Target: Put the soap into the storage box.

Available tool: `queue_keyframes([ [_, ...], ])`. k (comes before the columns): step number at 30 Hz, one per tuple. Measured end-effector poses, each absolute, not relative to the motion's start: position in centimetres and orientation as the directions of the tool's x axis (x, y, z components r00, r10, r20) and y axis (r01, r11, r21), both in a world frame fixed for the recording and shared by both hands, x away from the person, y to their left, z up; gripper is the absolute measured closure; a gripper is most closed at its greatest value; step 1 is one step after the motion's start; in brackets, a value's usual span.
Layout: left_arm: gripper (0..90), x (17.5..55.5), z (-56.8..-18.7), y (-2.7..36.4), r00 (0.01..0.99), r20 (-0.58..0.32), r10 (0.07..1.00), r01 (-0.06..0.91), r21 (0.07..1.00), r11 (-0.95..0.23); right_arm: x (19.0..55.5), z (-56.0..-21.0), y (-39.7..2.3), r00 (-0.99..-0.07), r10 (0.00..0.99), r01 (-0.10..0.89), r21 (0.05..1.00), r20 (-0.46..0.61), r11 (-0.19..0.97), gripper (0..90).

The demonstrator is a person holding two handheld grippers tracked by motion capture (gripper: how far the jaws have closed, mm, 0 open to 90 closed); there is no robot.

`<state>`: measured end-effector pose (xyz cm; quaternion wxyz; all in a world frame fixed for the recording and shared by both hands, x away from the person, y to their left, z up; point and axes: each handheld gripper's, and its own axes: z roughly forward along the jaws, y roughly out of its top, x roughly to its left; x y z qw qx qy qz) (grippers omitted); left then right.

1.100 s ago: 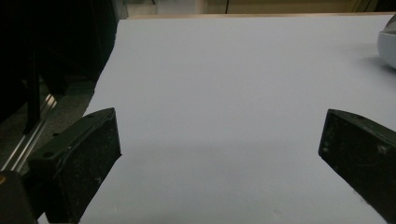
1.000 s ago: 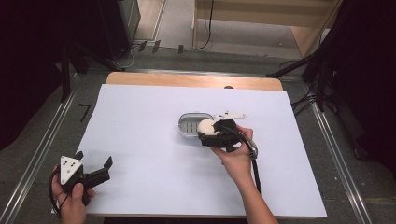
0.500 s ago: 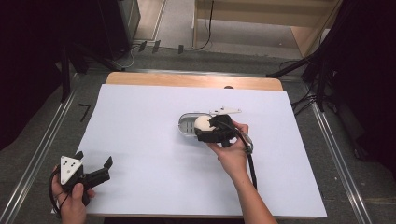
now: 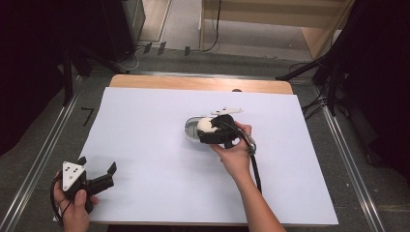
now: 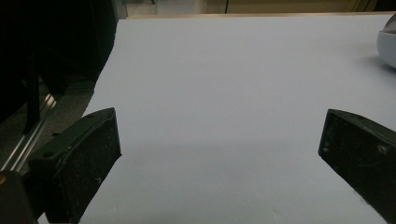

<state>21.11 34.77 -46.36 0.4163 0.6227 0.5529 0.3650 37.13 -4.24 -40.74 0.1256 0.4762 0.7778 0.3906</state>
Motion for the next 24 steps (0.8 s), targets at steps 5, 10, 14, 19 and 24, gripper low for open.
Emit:
queue_keyframes([
  [5, 0.0, 21.1, -46.4, 34.8, 0.122, -0.005, 0.993, 0.385, 0.922, -0.042, 37.5, -40.9, -3.9, -0.510, 0.840, 0.653, 0.718, 0.182, 0.241, 25.3],
  [10, 0.0, 21.1, -46.4, 34.8, 0.123, -0.005, 0.992, 0.385, 0.922, -0.044, 37.9, -41.1, -3.6, -0.505, 0.844, 0.660, 0.712, 0.182, 0.241, 25.3],
  [14, 0.0, 21.1, -46.4, 34.8, 0.124, -0.005, 0.992, 0.385, 0.922, -0.043, 38.2, -41.2, -3.4, -0.501, 0.845, 0.667, 0.705, 0.186, 0.240, 25.3],
  [19, 0.0, 21.1, -46.4, 34.8, 0.124, -0.005, 0.992, 0.385, 0.922, -0.043, 38.5, -41.6, -3.3, -0.488, 0.852, 0.680, 0.694, 0.188, 0.236, 25.3],
  [24, 0.0, 21.1, -46.4, 34.8, 0.125, -0.005, 0.992, 0.386, 0.922, -0.044, 38.9, -42.0, -3.4, -0.468, 0.863, 0.696, 0.681, 0.191, 0.227, 25.3],
])
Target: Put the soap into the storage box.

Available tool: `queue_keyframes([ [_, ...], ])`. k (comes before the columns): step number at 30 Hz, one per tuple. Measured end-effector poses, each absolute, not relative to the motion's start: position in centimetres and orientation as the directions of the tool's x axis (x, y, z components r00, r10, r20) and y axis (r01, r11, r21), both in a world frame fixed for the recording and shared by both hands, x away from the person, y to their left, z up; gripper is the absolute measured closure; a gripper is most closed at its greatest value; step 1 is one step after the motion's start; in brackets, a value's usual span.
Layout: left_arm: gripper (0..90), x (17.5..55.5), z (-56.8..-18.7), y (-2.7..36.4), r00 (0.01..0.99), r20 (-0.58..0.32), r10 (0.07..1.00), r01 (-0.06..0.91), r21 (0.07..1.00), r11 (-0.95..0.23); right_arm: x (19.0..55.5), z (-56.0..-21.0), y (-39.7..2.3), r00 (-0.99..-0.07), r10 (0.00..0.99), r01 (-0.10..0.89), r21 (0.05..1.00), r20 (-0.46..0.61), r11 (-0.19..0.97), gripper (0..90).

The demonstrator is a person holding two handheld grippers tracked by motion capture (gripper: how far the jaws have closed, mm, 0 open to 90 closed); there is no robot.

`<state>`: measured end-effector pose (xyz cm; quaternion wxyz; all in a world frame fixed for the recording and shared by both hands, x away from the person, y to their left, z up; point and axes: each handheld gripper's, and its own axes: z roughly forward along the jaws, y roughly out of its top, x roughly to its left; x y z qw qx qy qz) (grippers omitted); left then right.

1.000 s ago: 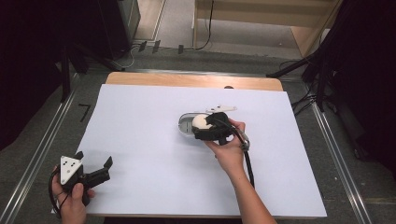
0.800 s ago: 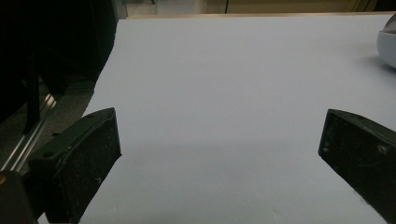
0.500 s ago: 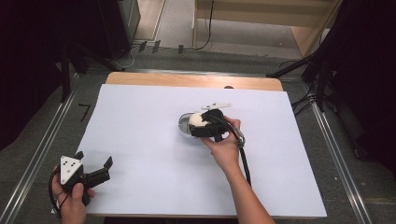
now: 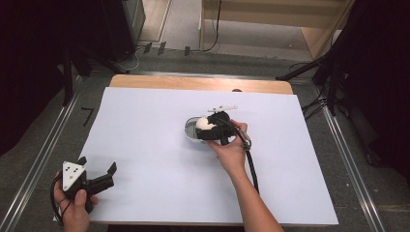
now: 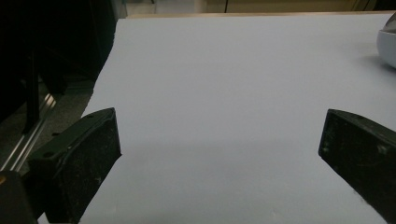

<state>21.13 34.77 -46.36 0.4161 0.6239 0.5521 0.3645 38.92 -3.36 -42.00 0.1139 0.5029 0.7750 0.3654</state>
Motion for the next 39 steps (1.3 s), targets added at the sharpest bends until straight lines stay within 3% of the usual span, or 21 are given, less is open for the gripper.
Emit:
queue_keyframes([
  [23, 0.0, 21.1, -46.4, 34.7, 0.123, 0.000, 0.992, 0.385, 0.921, -0.048, 39.6, -42.7, -3.6, -0.427, 0.874, 0.729, 0.661, 0.234, 0.179, 25.1],
  [39, 0.0, 21.1, -46.4, 34.7, 0.123, 0.001, 0.992, 0.385, 0.921, -0.049, 38.7, -42.0, -5.4, -0.440, 0.861, 0.702, 0.696, 0.255, 0.153, 13.4],
])
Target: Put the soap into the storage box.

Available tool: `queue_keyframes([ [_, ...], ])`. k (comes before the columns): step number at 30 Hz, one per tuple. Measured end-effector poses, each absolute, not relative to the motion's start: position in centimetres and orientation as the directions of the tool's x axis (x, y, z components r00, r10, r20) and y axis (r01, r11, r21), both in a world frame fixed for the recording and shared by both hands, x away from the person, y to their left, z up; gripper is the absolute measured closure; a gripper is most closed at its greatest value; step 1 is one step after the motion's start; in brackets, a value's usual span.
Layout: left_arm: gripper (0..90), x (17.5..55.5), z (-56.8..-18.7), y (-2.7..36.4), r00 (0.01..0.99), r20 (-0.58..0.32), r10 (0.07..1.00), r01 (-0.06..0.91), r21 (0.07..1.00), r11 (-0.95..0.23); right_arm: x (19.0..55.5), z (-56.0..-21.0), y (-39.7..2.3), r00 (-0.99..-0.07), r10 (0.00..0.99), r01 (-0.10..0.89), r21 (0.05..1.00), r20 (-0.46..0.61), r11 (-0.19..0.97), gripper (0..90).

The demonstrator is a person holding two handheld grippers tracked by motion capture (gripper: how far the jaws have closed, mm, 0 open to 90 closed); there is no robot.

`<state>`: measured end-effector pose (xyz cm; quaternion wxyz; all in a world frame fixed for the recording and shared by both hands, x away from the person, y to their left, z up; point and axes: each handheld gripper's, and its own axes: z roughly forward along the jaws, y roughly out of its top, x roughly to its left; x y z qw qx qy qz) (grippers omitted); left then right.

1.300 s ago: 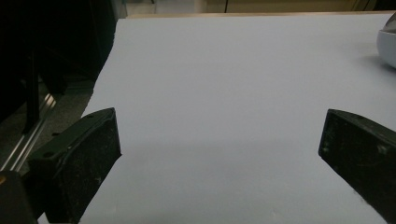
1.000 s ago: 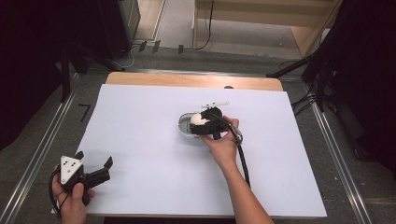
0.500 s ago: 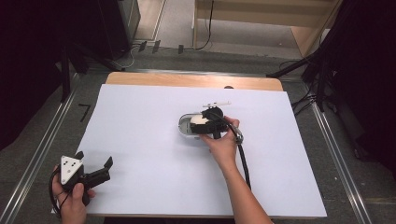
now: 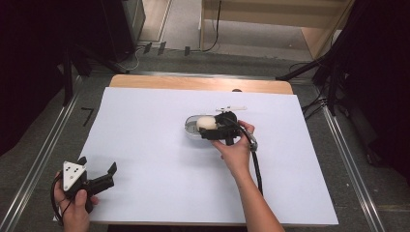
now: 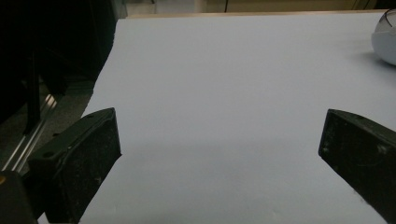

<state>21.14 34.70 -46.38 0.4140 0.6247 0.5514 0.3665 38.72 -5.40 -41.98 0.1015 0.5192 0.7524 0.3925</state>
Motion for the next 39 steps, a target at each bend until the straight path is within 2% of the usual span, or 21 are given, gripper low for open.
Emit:
queue_keyframes([
  [17, 0.0, 21.1, -46.4, 34.7, 0.123, 0.006, 0.992, 0.387, 0.921, -0.054, 36.4, -41.8, -8.5, -0.442, 0.858, 0.672, 0.730, 0.260, 0.125, 13.5],
  [39, 0.0, 21.1, -46.4, 34.6, 0.120, 0.007, 0.993, 0.389, 0.920, -0.053, 34.4, -43.9, -12.9, -0.387, 0.888, 0.693, 0.714, 0.250, 0.101, 13.9],
])
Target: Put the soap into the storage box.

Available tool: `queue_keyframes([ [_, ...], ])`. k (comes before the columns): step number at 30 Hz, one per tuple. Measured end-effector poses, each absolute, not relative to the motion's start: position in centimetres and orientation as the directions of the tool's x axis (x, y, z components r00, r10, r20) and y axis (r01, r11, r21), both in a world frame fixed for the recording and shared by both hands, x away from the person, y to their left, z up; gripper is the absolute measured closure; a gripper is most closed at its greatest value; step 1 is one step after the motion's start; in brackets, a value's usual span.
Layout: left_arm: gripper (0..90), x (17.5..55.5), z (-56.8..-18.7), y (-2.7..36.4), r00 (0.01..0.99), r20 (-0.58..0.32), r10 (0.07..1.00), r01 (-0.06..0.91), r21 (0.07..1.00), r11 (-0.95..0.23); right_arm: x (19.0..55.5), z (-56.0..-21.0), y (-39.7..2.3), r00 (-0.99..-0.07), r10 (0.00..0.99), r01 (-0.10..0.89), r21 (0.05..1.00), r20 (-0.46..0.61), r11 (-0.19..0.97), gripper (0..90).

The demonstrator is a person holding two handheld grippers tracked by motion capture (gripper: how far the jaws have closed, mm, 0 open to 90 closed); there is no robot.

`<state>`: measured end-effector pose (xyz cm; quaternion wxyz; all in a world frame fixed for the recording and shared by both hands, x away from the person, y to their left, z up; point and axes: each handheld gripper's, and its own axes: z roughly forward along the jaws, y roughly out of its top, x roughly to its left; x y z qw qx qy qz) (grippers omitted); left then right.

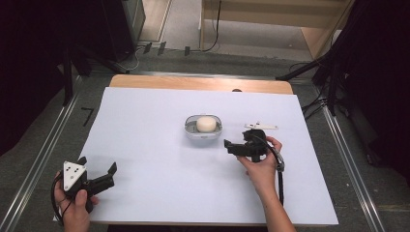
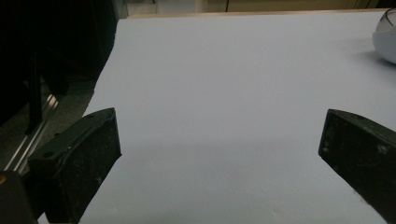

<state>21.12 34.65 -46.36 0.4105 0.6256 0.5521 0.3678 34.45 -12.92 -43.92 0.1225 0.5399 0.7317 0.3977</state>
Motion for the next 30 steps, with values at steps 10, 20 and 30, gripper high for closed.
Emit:
queue_keyframes([
  [10, 0.0, 21.1, -46.4, 34.7, 0.120, 0.005, 0.993, 0.389, 0.920, -0.052, 33.8, -44.8, -14.0, -0.377, 0.894, 0.700, 0.707, 0.244, 0.102, 14.3],
  [20, 0.0, 21.1, -46.4, 34.7, 0.120, 0.005, 0.993, 0.389, 0.920, -0.052, 33.1, -45.9, -15.4, -0.359, 0.905, 0.705, 0.702, 0.227, 0.104, 13.9],
  [30, 0.0, 21.1, -46.4, 34.7, 0.119, 0.004, 0.993, 0.387, 0.921, -0.051, 32.5, -46.8, -17.3, -0.322, 0.920, 0.719, 0.690, 0.224, 0.084, 14.3],
])
